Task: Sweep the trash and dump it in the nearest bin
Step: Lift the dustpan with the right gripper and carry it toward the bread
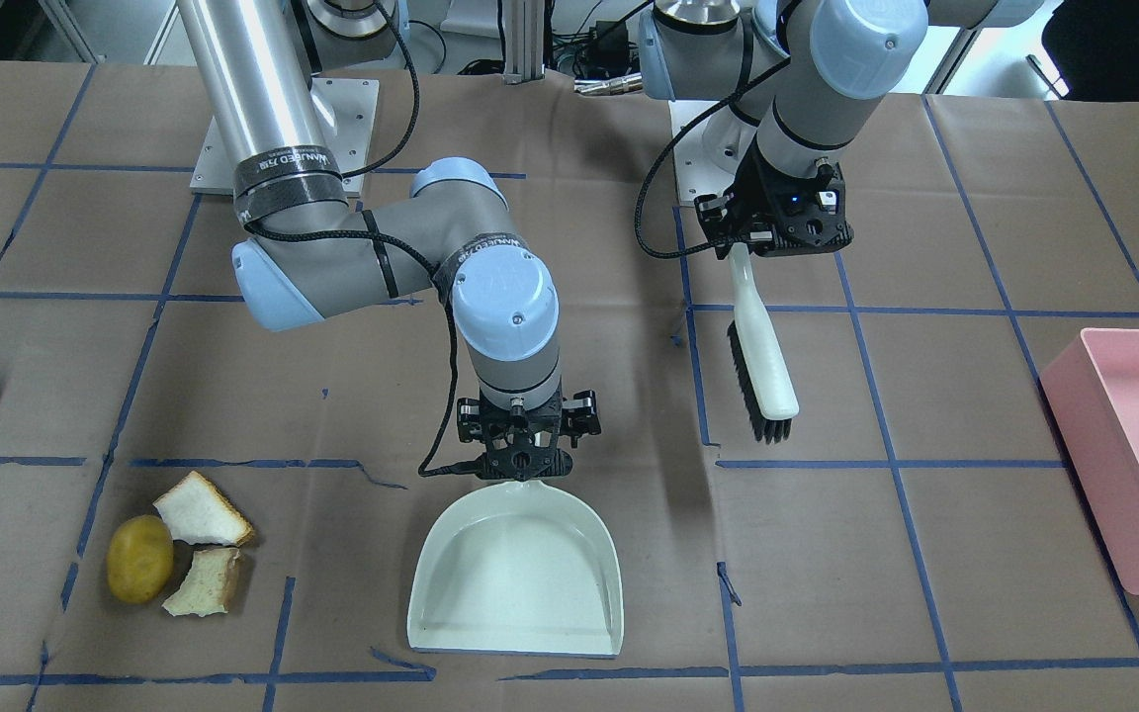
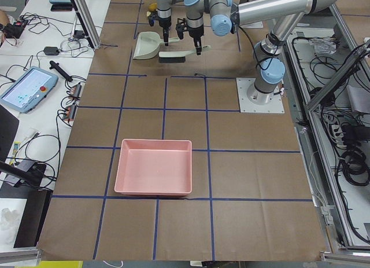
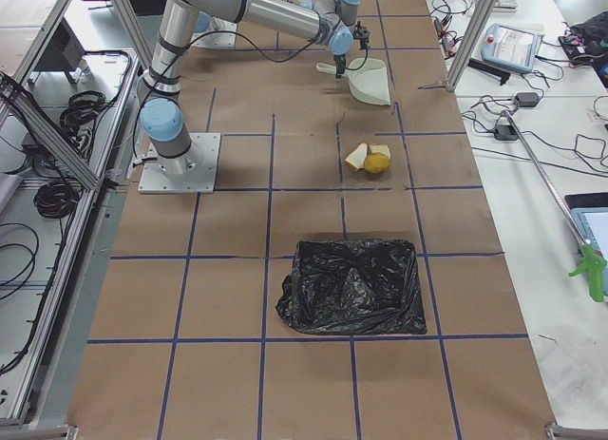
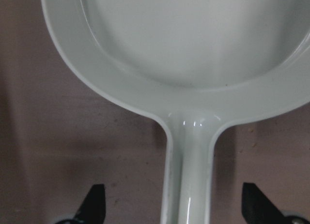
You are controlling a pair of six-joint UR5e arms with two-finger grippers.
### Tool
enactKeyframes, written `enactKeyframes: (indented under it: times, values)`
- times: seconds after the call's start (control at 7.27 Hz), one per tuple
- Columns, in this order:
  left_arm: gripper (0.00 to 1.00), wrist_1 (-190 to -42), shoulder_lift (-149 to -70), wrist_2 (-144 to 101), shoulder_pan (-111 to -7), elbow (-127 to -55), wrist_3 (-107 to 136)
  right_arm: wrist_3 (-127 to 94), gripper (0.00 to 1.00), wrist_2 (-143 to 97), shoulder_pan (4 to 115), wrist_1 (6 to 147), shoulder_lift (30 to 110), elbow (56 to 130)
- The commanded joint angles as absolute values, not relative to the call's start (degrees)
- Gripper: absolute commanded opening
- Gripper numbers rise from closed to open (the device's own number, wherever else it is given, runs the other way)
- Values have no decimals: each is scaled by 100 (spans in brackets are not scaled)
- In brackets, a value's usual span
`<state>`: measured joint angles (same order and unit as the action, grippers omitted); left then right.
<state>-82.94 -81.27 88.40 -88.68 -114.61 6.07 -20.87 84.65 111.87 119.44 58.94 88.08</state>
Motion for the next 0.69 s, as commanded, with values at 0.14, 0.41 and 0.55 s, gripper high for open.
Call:
enactKeyframes:
  times: [0.14, 0.41, 0.55]
  values:
    - [21, -8314, -8147, 8833, -8868, -11470, 606, -2206, 100, 8473, 11136, 11935, 5906, 8842]
    - [20, -8306, -8174, 8833, -8868, -11461, 606, -2206, 79, 8534, 11127, 11909, 5897, 8833]
    - [20, -8323, -8174, 8833, -8868, -11470, 606, -2206, 74, 8525, 11136, 11909, 5880, 8798]
